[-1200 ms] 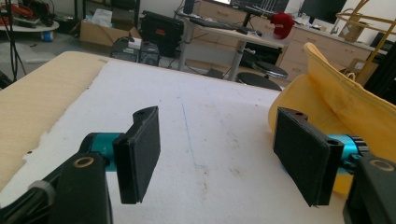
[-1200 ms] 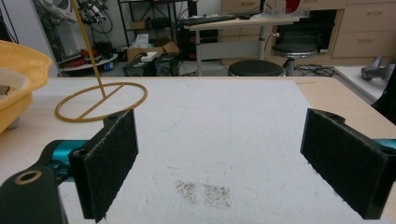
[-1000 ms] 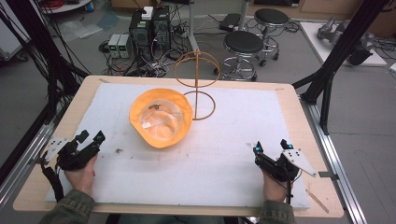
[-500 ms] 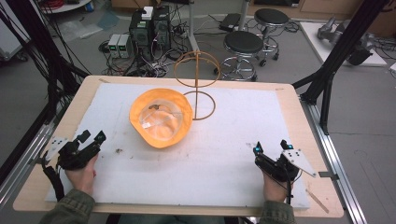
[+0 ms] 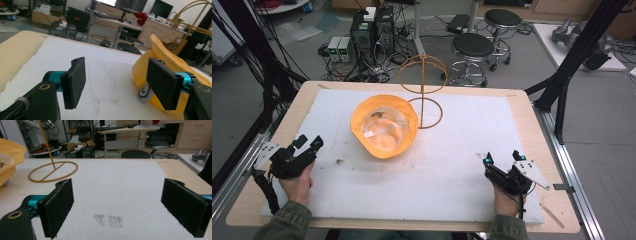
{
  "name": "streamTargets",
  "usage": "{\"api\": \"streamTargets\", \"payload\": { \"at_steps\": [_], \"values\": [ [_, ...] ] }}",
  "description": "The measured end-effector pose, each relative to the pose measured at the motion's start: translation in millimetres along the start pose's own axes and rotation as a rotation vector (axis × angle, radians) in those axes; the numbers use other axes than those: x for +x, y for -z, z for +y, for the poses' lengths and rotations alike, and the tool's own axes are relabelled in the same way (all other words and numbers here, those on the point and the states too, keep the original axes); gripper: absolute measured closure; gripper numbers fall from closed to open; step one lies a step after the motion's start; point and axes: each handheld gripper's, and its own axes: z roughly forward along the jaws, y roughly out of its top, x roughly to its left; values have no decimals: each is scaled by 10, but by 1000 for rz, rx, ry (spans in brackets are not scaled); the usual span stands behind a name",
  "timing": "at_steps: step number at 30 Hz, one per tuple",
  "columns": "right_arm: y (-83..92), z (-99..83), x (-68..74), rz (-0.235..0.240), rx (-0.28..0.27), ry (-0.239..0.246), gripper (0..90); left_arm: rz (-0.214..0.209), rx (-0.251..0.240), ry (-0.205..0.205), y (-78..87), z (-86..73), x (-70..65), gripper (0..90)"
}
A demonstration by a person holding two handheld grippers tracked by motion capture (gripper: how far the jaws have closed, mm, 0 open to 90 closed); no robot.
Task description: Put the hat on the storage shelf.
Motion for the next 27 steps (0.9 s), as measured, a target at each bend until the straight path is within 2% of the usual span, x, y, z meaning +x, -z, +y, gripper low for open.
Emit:
{"api": "streamTargets", "payload": {
  "at_steps": [4,7,8,10,12,15,19,23,27],
  "values": [
    [-13,-6,13,6,10,10,100,-13,-1,8,-32,96,1,330],
    [-19,-5,15,3,8,19,100,-51,15,11,-60,172,15,333],
    [-18,-7,21,2,13,21,100,-70,26,4,-79,217,13,337],
    [-24,-8,22,1,12,25,100,-78,33,-8,-90,256,4,338],
    [-31,-8,20,7,14,14,100,-107,41,-37,-123,391,-47,337],
    [-15,-3,17,3,9,0,100,-99,41,-106,-173,507,-139,334],
    [-11,-2,18,2,3,2,100,-103,28,-123,-251,611,-240,321],
    [-21,-4,17,6,9,-2,100,-104,61,-165,-365,669,-335,297],
    [-20,-3,14,6,4,-3,100,-107,72,-167,-454,699,-394,291]
  ]
}}
